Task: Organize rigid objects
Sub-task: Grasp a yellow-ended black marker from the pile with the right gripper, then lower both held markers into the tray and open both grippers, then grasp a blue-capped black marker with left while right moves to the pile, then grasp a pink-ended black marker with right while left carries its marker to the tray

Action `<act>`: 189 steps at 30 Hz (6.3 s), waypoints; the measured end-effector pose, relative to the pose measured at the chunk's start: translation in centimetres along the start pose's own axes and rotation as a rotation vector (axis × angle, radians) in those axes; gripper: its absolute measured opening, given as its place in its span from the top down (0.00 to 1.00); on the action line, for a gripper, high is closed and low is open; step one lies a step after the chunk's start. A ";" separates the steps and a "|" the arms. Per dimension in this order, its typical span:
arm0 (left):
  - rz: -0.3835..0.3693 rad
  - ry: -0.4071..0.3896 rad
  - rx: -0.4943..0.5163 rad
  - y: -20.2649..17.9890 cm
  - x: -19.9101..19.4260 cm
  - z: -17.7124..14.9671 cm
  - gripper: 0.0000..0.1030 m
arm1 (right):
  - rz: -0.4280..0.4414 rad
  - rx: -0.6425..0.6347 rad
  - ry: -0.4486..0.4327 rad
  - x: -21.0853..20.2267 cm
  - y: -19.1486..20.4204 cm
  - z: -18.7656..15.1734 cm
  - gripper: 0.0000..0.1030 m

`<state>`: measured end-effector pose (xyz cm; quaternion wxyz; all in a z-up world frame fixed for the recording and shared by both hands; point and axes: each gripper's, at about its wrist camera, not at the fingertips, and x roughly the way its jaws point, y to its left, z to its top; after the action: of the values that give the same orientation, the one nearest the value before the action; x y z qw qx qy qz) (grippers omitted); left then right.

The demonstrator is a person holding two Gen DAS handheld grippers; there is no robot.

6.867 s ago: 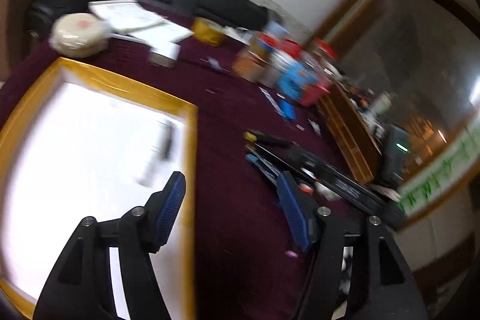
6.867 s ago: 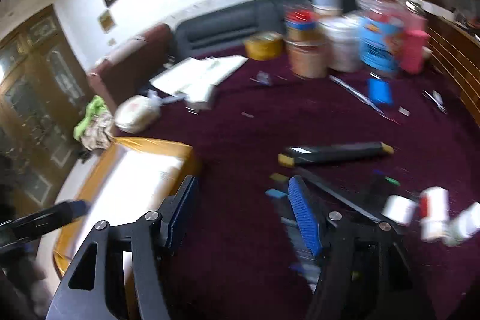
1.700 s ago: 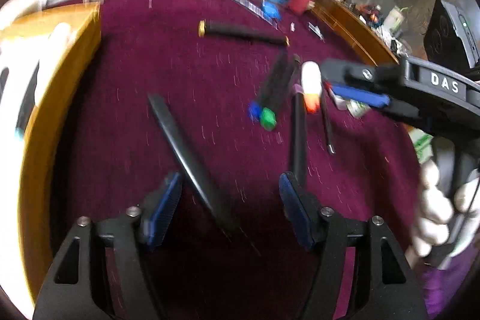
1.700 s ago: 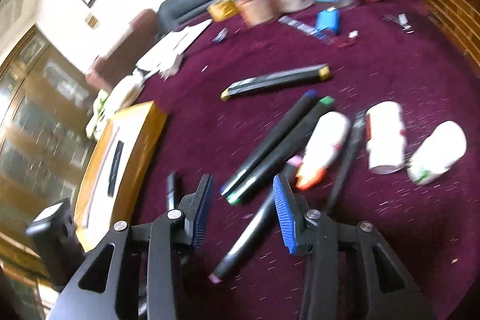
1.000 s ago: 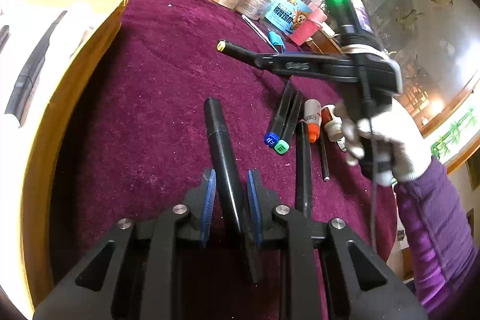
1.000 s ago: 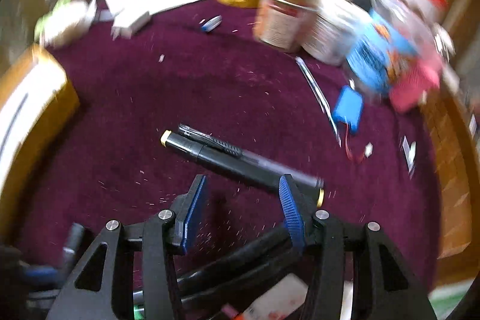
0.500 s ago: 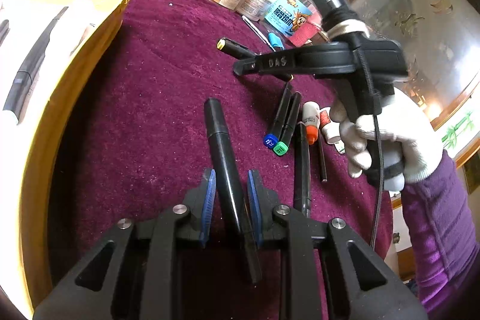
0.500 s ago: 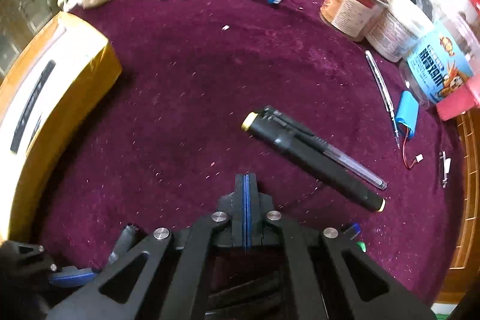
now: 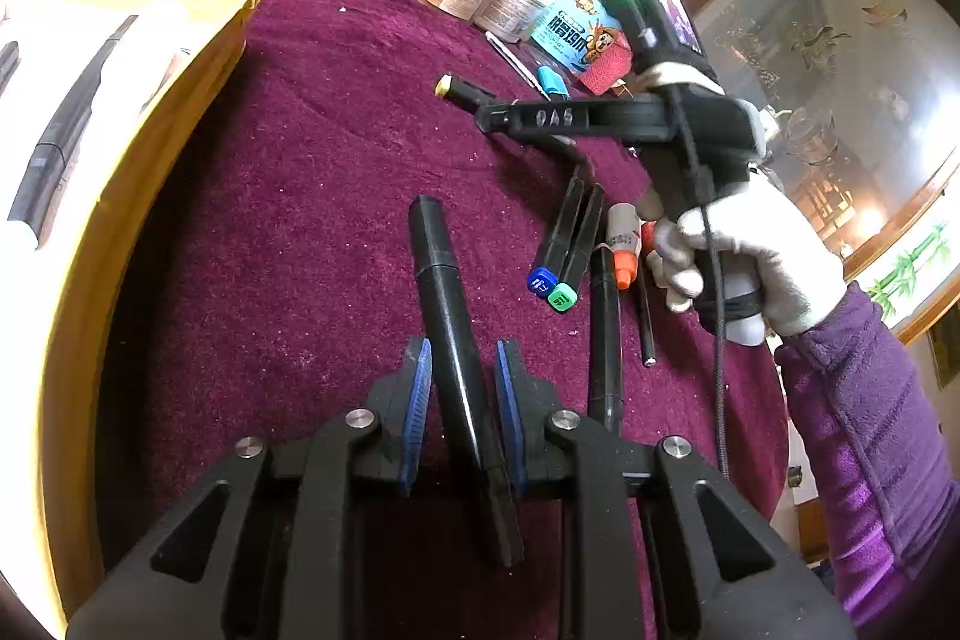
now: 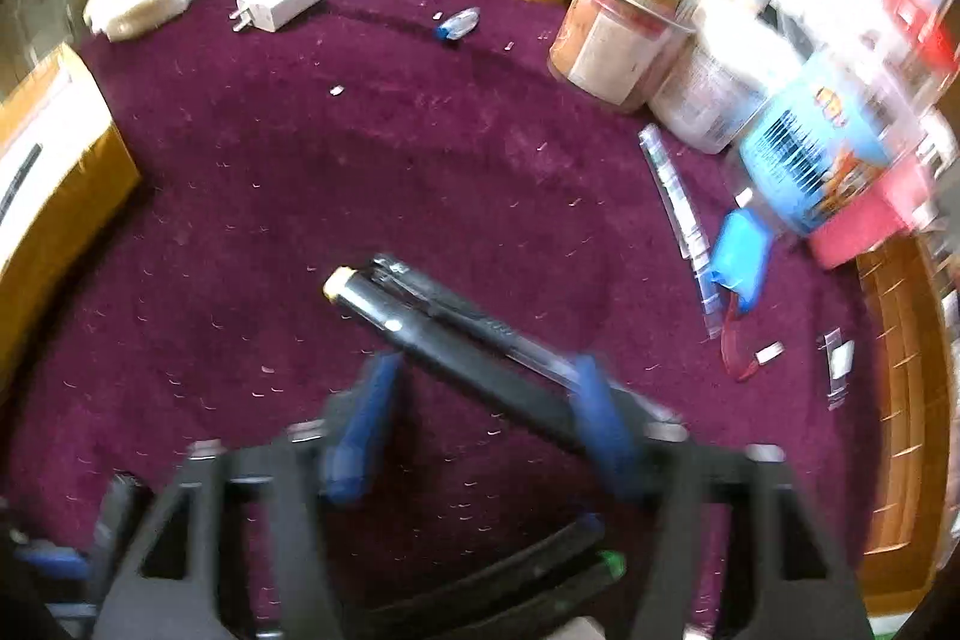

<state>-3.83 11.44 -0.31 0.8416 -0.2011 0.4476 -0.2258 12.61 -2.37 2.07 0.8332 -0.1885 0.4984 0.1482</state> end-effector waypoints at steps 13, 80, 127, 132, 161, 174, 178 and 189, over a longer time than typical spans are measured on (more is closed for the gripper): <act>0.026 -0.002 0.006 -0.4 0.2 0.2 0.82 | 0.197 0.084 0.136 -2.1 4.5 -2.6 0.83; 0.211 -0.225 -0.285 17.7 -15.4 7.8 0.78 | 0.490 0.321 -0.048 -4.5 19.8 4.0 0.80; 0.339 0.047 0.324 -7.6 1.4 -3.0 0.82 | 0.068 0.856 -0.468 -10.1 -11.2 -21.3 0.15; 0.350 0.042 0.379 -8.3 2.0 -3.1 0.79 | 0.033 0.862 -0.455 -9.9 -11.2 -21.4 0.15; -0.039 -0.196 0.134 -4.5 -9.8 -4.3 0.88 | 0.193 0.528 -0.233 -9.0 1.9 -16.7 0.37; -0.077 -0.236 0.073 -2.5 -12.3 -4.4 0.88 | 0.111 0.528 -0.137 -7.9 2.2 -16.5 0.80; -0.083 -0.243 0.060 -2.0 -13.4 -4.4 0.88 | 0.080 0.516 -0.154 -7.2 2.3 -15.3 0.80; 0.026 -0.295 -0.092 7.0 -21.1 -1.2 0.88 | 0.582 0.757 -0.209 -8.9 -1.7 -18.6 0.87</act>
<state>-13.92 28.84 9.27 0.8910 -0.2643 0.3317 -0.1621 -5.19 -13.01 2.19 0.8127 0.2905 0.4632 0.2014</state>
